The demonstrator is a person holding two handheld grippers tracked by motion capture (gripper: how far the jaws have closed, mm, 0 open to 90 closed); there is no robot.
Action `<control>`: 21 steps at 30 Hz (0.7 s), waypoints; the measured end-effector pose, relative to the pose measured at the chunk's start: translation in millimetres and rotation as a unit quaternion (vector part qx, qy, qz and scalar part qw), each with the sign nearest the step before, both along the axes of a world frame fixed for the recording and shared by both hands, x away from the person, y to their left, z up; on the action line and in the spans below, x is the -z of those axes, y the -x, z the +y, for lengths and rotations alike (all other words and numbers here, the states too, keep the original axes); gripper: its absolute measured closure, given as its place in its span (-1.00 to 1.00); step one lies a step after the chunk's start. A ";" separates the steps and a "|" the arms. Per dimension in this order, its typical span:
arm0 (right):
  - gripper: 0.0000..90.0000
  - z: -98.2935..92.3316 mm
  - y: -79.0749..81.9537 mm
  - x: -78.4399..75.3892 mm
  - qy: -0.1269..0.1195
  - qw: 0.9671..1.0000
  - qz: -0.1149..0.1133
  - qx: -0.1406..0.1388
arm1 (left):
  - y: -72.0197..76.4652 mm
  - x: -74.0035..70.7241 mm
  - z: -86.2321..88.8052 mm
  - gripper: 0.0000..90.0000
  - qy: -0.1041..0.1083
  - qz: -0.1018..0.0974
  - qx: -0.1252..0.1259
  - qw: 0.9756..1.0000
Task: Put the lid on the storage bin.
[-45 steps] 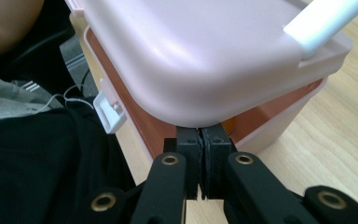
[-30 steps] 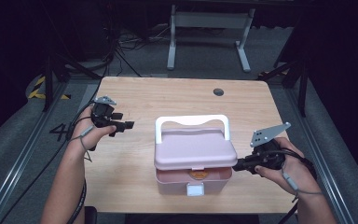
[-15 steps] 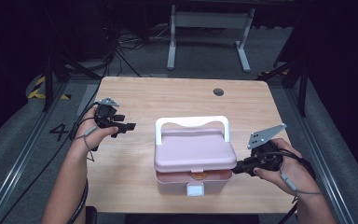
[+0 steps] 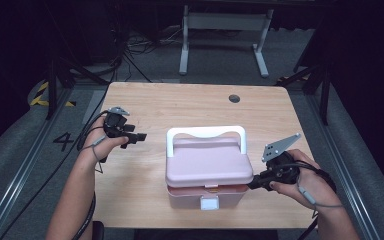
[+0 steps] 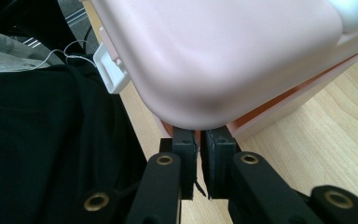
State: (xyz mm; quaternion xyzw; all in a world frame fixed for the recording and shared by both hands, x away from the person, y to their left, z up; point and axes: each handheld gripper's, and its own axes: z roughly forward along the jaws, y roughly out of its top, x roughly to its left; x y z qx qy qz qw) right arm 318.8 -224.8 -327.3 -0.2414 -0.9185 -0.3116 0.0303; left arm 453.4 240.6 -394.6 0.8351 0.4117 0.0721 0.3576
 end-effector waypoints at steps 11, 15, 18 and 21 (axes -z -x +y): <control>0.88 2.8 0.7 4.3 0.023 1.000 0.015 -0.008 | -1.3 3.8 -0.5 -0.27 0.000 0.006 0.003 1.000; 0.88 3.1 0.7 5.2 0.027 0.999 0.019 -0.011 | -1.1 4.4 -0.6 -0.27 0.001 0.012 0.002 1.000; 0.87 2.7 0.8 5.5 0.031 0.999 0.022 -0.010 | -1.3 4.7 -0.7 -0.27 0.002 0.013 0.004 1.000; 0.87 2.7 1.3 5.6 0.035 0.999 0.022 -0.011 | -1.5 5.3 -0.9 -0.27 0.000 0.013 0.006 1.000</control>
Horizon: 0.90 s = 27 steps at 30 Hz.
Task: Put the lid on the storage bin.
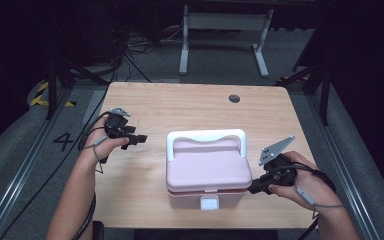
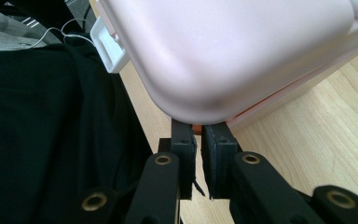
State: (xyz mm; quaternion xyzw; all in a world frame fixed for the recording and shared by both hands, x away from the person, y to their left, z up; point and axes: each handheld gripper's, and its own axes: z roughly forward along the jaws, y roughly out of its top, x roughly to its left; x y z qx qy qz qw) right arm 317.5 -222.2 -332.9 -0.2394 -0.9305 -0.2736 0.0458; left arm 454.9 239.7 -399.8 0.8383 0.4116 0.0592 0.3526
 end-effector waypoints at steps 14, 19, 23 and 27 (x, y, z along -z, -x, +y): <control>0.86 -1.7 1.4 1.0 0.017 1.000 0.008 -0.008 | -0.5 1.7 0.1 -0.28 0.002 0.006 -0.003 1.000; 0.86 -2.6 2.7 1.1 0.025 1.000 0.014 -0.012 | -0.5 2.0 0.1 -0.29 0.002 0.006 -0.002 1.000; 0.80 -4.7 3.6 -0.1 0.015 1.000 0.017 -0.015 | -0.5 1.8 0.6 -0.29 0.001 0.006 -0.001 1.000; 0.77 -9.9 4.4 -3.3 0.005 1.000 0.017 -0.014 | 1.1 1.2 1.8 -0.29 0.002 0.006 -0.004 1.000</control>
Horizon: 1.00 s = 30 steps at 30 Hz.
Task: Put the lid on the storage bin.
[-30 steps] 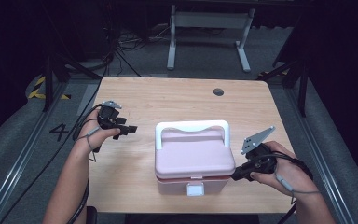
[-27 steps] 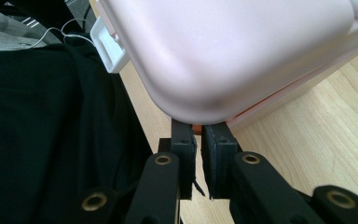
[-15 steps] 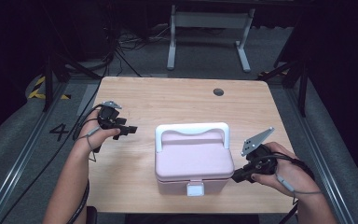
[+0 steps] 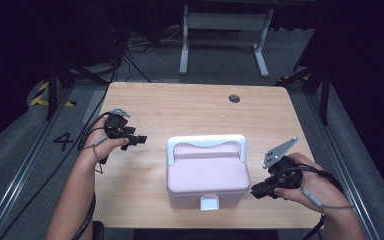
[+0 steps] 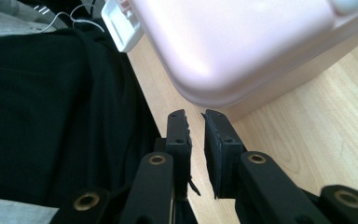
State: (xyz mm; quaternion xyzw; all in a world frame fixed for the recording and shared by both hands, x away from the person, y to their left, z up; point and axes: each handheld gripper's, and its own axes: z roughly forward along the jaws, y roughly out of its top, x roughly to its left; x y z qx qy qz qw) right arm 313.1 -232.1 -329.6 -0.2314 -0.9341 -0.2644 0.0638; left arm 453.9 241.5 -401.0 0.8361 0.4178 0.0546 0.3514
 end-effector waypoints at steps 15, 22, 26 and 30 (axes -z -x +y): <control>0.44 -18.4 -29.8 -22.9 -0.111 0.989 -0.082 0.053 | 26.4 0.3 27.7 -0.30 0.000 -0.007 -0.037 0.999; 0.13 -21.6 -61.5 -18.3 -0.122 0.982 -0.124 0.073 | 45.2 1.7 44.0 -0.31 -0.004 -0.009 -0.058 0.998; 0.02 -26.5 -78.9 -12.4 -0.113 0.977 -0.151 0.097 | 51.0 1.3 48.4 -0.31 0.000 -0.014 -0.067 0.998; -0.05 -37.4 -96.0 -5.3 -0.115 0.972 -0.162 0.127 | 53.7 2.6 51.5 -0.31 -0.002 -0.015 -0.068 0.998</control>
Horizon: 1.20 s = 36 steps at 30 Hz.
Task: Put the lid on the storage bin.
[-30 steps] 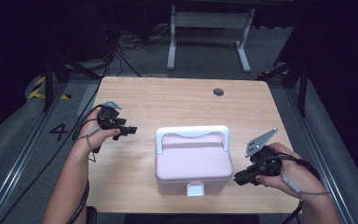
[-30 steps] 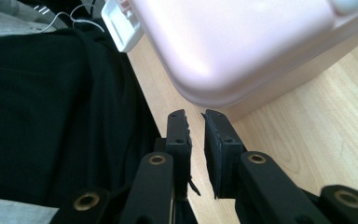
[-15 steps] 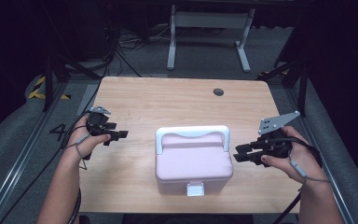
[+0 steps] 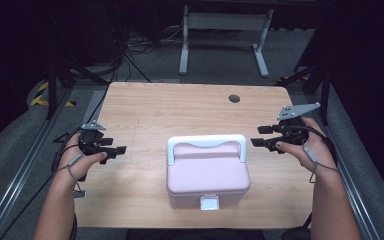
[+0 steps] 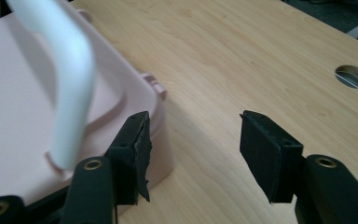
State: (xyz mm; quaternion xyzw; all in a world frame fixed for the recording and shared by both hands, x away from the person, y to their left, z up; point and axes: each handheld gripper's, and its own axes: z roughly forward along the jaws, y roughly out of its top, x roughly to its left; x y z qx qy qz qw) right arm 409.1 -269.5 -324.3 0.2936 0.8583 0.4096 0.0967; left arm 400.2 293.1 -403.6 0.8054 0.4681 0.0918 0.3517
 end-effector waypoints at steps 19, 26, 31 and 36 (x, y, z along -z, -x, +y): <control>-0.13 -39.1 -40.5 45.4 0.022 0.997 0.002 0.074 | -9.0 7.5 -1.3 -0.29 0.019 -0.013 0.009 1.000; -0.14 -43.4 -50.2 64.9 0.025 0.996 0.019 0.079 | -14.9 16.9 -2.9 -0.29 0.025 -0.002 0.011 1.000; -0.14 -43.3 -55.4 78.9 0.030 0.996 0.026 0.081 | -18.7 23.5 -3.8 -0.28 0.024 0.000 0.014 1.000; -0.15 -38.2 -61.2 95.9 0.037 0.995 0.041 0.082 | -21.8 28.5 -6.0 -0.29 0.027 0.009 0.018 0.999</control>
